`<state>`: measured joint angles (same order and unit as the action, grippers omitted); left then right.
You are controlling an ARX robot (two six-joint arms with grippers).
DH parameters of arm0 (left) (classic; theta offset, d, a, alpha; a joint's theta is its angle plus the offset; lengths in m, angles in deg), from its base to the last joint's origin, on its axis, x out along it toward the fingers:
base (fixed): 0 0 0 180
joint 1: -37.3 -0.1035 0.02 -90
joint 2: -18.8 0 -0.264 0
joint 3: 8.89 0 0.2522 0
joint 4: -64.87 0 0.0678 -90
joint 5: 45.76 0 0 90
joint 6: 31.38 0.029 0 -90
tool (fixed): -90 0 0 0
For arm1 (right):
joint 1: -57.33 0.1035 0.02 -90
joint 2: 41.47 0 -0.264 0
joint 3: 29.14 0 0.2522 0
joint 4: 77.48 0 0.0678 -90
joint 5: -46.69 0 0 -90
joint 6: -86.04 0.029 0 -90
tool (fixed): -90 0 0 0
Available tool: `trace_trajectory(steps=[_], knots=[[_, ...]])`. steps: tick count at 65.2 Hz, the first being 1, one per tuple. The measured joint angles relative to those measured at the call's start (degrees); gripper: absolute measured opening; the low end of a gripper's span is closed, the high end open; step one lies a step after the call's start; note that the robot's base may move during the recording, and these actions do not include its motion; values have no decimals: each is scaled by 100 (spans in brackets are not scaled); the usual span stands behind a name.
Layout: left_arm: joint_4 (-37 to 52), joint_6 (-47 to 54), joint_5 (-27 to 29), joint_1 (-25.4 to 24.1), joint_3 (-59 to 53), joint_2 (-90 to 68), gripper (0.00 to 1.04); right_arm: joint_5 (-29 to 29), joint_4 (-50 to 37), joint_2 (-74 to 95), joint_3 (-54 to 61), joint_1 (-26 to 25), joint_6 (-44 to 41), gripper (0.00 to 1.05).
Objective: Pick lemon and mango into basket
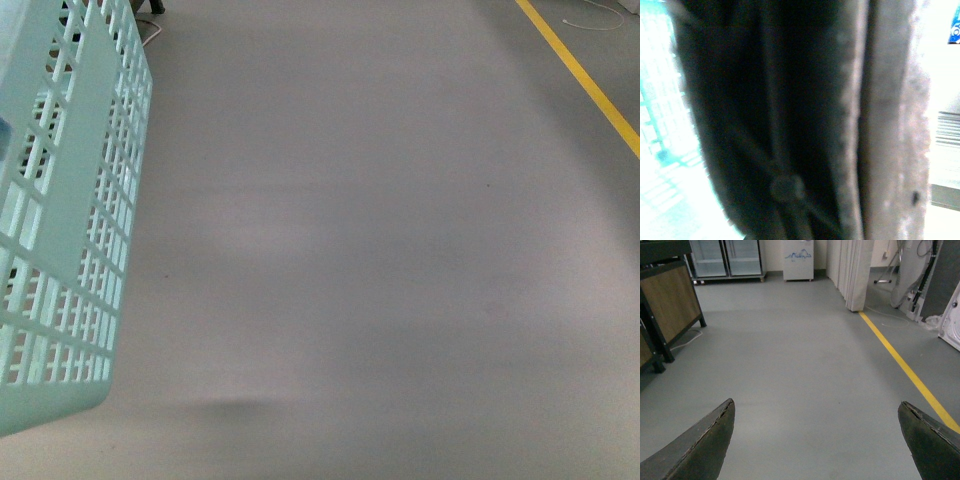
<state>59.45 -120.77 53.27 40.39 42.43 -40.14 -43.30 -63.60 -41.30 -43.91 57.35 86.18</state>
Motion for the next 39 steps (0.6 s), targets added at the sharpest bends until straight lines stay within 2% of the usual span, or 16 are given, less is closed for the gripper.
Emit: trace_trajectory(steps=[39], knots=[[-2, 2, 2, 0, 0, 0, 14, 0, 0, 0, 0, 0, 0, 96]])
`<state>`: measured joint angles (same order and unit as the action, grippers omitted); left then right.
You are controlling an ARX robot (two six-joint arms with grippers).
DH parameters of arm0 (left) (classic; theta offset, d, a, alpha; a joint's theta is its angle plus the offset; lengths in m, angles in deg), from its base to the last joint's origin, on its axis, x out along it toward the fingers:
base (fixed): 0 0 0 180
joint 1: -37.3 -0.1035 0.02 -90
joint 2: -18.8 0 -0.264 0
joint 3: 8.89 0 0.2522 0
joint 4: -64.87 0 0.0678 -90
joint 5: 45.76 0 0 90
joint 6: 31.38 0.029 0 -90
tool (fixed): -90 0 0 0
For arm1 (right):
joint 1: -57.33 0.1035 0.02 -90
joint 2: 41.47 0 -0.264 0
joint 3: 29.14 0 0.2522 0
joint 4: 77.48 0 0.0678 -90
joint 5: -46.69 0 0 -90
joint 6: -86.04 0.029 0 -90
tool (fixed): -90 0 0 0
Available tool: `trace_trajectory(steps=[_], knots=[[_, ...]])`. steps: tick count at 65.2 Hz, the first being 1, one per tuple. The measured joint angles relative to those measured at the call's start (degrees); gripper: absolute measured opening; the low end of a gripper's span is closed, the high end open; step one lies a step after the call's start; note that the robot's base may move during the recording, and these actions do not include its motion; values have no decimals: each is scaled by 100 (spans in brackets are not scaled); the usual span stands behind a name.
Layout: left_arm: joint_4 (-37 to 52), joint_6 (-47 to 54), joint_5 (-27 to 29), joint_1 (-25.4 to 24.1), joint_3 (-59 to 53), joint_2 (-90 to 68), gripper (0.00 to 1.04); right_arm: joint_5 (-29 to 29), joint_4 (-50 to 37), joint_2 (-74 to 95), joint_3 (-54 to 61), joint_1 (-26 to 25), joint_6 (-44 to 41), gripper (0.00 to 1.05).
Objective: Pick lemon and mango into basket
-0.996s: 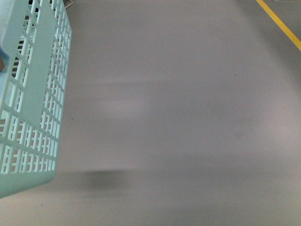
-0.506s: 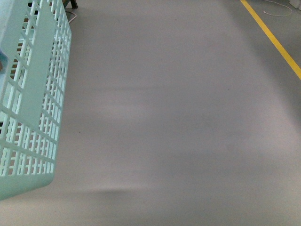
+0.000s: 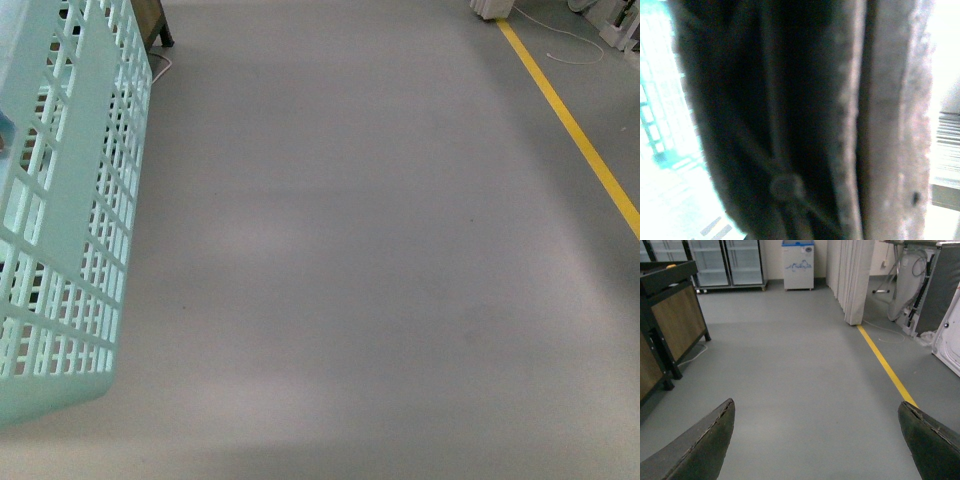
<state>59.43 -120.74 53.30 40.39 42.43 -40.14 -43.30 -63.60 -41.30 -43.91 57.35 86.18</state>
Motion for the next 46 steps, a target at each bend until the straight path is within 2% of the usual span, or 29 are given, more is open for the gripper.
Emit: trace_trajectory(steps=[46], knots=[[2, 0, 2, 0, 0, 2, 14, 0, -2, 0, 0, 0, 2, 96]])
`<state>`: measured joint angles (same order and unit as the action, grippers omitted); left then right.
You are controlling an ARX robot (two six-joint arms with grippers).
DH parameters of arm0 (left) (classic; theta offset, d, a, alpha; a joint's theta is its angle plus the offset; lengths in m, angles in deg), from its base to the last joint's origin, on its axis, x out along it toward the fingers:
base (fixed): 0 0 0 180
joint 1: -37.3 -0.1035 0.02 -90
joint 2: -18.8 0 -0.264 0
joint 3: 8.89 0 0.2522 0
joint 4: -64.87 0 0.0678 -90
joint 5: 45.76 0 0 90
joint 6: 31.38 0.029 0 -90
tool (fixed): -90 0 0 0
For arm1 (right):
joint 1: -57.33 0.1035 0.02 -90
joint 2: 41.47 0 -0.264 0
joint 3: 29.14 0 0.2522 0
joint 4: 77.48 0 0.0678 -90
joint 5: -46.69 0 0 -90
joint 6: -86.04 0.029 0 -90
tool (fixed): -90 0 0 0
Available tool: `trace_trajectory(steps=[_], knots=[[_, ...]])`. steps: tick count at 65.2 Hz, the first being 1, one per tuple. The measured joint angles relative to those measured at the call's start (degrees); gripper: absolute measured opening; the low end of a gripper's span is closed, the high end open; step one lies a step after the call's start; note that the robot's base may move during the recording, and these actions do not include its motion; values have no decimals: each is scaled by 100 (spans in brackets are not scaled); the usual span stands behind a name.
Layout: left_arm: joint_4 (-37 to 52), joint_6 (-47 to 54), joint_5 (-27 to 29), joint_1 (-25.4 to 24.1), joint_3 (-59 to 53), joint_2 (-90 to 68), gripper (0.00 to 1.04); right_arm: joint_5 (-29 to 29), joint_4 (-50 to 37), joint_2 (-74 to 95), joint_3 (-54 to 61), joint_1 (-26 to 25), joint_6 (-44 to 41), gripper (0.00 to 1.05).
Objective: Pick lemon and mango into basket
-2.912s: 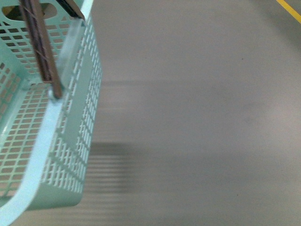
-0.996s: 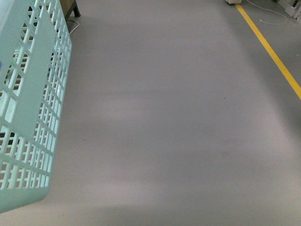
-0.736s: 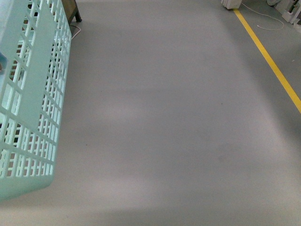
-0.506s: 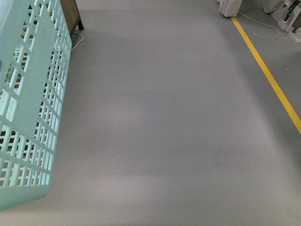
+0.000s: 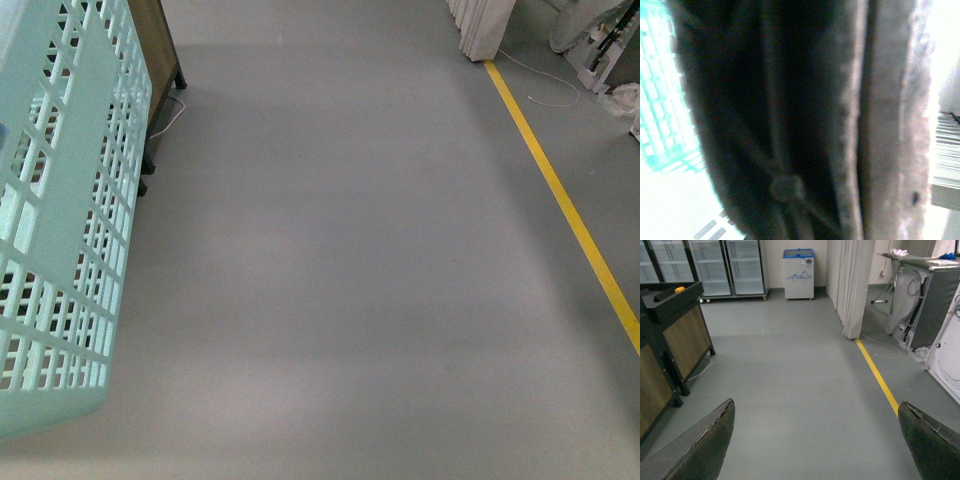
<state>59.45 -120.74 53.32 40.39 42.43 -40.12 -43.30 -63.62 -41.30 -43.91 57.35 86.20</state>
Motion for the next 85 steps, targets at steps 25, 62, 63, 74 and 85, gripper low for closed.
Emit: trace_trajectory(steps=[25, 62, 63, 74, 85], knots=[[-2, 0, -2, 0, 0, 0, 14, 4, -2, 0, 0, 0, -2, 96], [-2, -7, -4, 20, -4, -7, 14, 4, -2, -2, 0, -2, 0, 96], [-2, -7, -7, 20, -4, -7, 14, 4, -2, 0, 0, 0, 0, 96], [-2, 2, -4, 17, -7, -9, 14, 0, 0, 7, 0, -7, 0, 96], [-4, -2, -11, 17, -11, -9, 14, 2, -4, -2, 0, -2, 0, 96]])
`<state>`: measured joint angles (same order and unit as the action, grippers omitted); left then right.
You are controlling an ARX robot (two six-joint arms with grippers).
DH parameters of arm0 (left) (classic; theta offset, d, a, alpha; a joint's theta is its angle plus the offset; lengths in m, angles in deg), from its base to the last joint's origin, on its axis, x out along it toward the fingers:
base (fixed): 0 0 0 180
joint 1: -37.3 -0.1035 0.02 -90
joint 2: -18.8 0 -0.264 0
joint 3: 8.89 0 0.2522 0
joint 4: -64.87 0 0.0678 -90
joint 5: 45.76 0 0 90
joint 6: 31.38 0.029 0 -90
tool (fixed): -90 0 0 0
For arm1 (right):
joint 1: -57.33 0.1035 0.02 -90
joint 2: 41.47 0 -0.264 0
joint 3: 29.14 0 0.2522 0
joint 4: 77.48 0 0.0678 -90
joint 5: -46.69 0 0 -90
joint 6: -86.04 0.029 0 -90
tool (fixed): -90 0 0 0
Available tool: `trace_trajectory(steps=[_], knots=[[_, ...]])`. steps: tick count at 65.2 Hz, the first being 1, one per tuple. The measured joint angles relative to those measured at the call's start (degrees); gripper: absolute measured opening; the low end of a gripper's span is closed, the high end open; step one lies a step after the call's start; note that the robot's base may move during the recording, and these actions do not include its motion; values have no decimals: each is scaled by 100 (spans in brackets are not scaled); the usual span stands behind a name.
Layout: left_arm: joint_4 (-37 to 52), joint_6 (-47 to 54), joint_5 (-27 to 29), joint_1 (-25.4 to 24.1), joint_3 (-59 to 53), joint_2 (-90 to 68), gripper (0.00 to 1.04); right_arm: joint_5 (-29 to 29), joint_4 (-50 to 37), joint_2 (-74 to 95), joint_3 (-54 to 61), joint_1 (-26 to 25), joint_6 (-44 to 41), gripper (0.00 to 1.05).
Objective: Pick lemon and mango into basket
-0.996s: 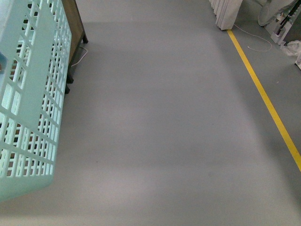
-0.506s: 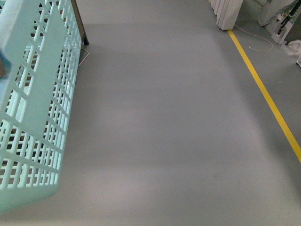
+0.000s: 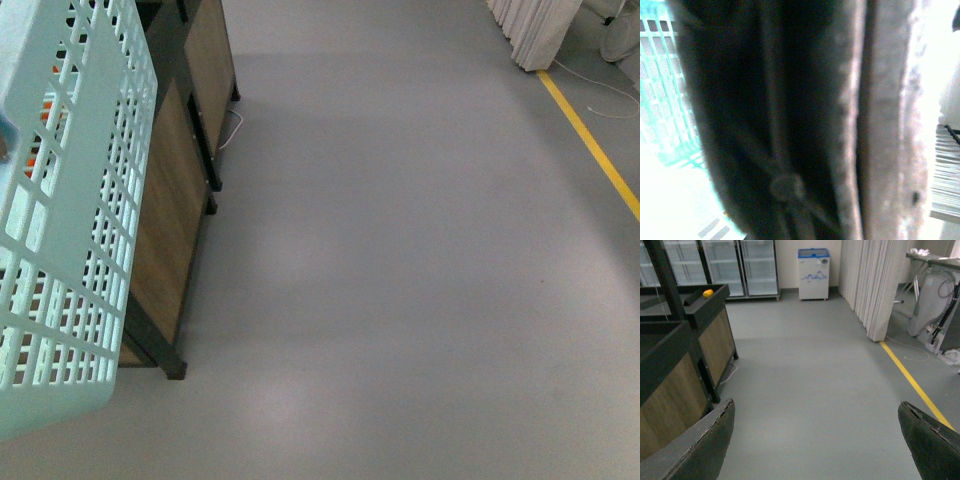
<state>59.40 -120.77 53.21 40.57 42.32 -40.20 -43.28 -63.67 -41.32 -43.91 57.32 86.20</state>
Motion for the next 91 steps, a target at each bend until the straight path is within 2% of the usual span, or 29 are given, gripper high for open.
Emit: trace_trajectory(steps=[91], knots=[[-2, 13, 11, -9, 0, 7, 14, -2, 4, 2, 0, 0, 2, 96]])
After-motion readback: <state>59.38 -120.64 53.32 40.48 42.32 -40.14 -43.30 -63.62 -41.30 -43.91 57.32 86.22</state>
